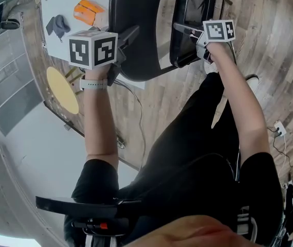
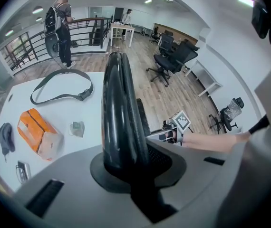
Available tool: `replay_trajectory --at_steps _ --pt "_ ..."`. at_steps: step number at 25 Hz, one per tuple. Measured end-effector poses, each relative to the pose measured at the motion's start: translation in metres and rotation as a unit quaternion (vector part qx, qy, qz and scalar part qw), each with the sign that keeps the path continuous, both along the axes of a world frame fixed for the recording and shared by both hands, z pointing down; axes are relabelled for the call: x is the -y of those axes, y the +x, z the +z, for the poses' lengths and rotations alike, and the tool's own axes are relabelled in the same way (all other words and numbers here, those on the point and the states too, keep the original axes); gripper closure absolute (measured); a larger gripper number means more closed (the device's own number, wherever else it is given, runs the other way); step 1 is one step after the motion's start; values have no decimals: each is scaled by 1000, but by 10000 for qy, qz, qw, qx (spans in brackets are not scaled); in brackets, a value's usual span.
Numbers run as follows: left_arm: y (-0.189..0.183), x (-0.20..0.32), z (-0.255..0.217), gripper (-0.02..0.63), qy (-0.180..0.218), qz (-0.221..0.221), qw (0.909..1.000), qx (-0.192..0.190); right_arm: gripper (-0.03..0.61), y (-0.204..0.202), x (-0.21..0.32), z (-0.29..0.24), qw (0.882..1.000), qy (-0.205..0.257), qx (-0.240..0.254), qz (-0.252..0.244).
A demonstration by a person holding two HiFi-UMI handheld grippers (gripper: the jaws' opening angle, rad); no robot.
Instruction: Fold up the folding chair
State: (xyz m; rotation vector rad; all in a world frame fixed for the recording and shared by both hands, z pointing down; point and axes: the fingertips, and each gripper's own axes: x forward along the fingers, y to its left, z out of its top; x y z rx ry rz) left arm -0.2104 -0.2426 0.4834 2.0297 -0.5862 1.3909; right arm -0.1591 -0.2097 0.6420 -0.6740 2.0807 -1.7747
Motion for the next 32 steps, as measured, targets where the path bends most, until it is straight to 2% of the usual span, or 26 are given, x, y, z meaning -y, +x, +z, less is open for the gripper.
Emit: replay_trajectory --at_steps 3,5,6,8,9,11,12,13,15,17,19,21,23,25,26,28,29,30,32 --pt "2 1 -1 547 39 29 9999 -145 466 0 1 -1 9999 103 -101 -44" --pt "-1 6 -10 477 323 -93 9990 -297 466 -1 -2 -2 9993 227 -283 -120" --pt "-6 10 -17 475 516 -200 9978 -373 459 0 -5 -2 9987 259 -414 -127" --pt "-16 16 -36 418 800 -415 9942 -584 427 7 -11 -1 9970 280 -716 -42" --pt "-20 18 -46 414 911 -510 9921 -697 419 14 -13 -1 9957 297 -877 36" --pt "-27 19 -71 414 1256 -694 9855 -902 414 35 -17 -5 9913 398 -1240 188" --pt "-30 20 -87 413 1568 -775 9791 -1036 413 47 -20 -9 9879 512 -1442 247" --pt "-33 20 -107 414 1994 -840 9687 -1214 412 58 -24 -18 9833 689 -1656 299" --pt "-34 13 -152 414 3001 -863 9361 -1618 413 76 -38 -47 9688 1234 -2113 384" --pt "-32 -11 -186 414 3756 -662 9064 -1814 413 84 -56 -88 9461 1928 -2580 347" --pt "-26 -44 -203 414 4171 -446 8890 -1836 413 87 -78 -131 9194 2608 -2940 163" --pt "-11 -81 -211 414 4311 -343 8777 -2064 413 91 -102 -173 8960 3141 -3139 21" --pt "10 -119 -218 416 4369 -214 8652 -2453 413 92 -129 -211 8799 3490 -3224 -81" --pt "28 -155 -231 423 4607 103 8490 -2586 414 90 -158 -246 8635 3797 -3313 -226" --pt "35 -174 -234 427 4696 313 8460 -2504 414 90 -173 -263 8531 3962 -3383 -293" --pt "46 -210 -239 451 4667 509 8492 -2417 416 89 -199 -295 8310 4287 -3525 -368" --pt "51 -225 -241 468 4590 487 8512 -2499 422 89 -209 -310 8229 4420 -3551 -384" --pt "57 -239 -243 486 4507 454 8518 -2631 438 88 -217 -325 8194 4509 -3518 -391" --pt "66 -261 -249 516 4378 427 8503 -2890 472 86 -228 -354 8281 4541 -3264 -387"
